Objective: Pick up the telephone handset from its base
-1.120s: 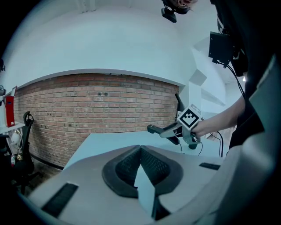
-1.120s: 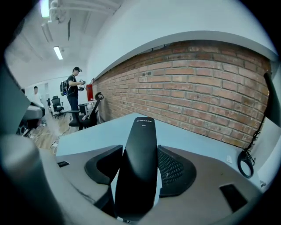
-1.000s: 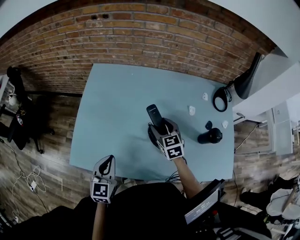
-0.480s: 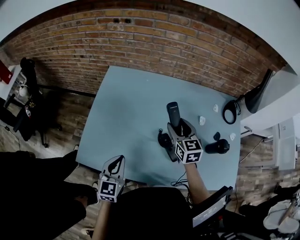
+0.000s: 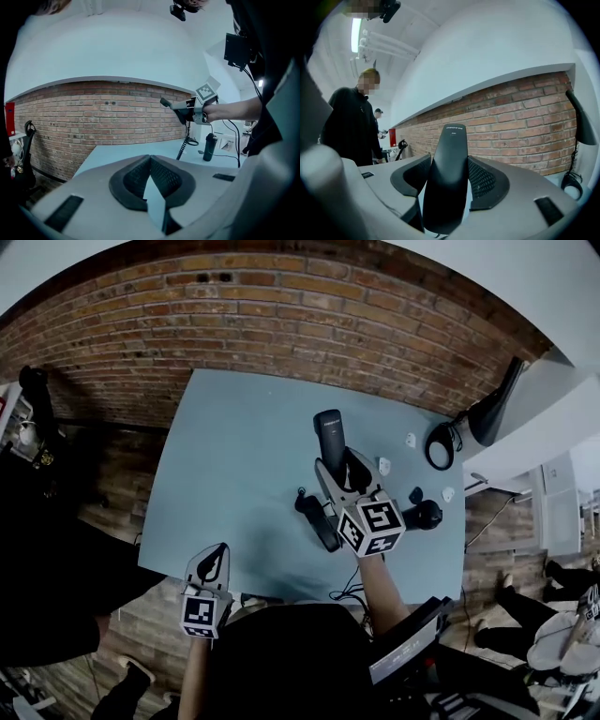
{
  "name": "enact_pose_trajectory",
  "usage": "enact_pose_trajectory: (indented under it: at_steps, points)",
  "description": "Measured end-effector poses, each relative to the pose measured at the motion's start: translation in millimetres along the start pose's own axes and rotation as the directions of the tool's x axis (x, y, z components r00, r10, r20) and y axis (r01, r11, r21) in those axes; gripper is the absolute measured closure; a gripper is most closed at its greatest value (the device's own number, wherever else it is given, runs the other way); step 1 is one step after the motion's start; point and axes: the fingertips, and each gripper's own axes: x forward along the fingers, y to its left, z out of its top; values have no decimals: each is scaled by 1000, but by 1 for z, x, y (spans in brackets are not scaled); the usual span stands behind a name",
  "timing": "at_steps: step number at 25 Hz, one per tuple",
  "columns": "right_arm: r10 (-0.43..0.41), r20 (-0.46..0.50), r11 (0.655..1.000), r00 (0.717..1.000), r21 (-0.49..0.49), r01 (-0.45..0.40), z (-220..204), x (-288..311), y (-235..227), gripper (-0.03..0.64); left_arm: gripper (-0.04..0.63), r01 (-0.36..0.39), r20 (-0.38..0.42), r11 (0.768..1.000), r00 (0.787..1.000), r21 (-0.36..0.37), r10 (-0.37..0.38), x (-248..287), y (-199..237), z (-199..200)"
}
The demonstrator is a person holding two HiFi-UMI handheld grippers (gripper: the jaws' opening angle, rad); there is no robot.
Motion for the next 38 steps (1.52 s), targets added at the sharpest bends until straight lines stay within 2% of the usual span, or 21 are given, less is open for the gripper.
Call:
enact_pose_trajectory:
  at_steps: [11, 20, 29, 38]
  points:
    - [4, 108, 999, 994, -44, 1, 52, -12, 7, 374, 581, 13, 28, 1000, 1000, 2, -14, 8, -1, 1]
    - [32, 224, 999, 974, -39, -23, 105, -27, 18, 374, 581, 26, 46, 1000, 999, 3, -26, 12, -1, 5]
    - [65, 319, 998, 946, -36, -56, 150, -47, 38, 373, 581, 48, 63, 999, 997, 12, -49, 11, 0, 12]
    - [137, 408, 989, 903, -100, -105, 187, -76, 69, 373, 581, 85, 70, 996, 994, 15, -86, 17, -7, 16]
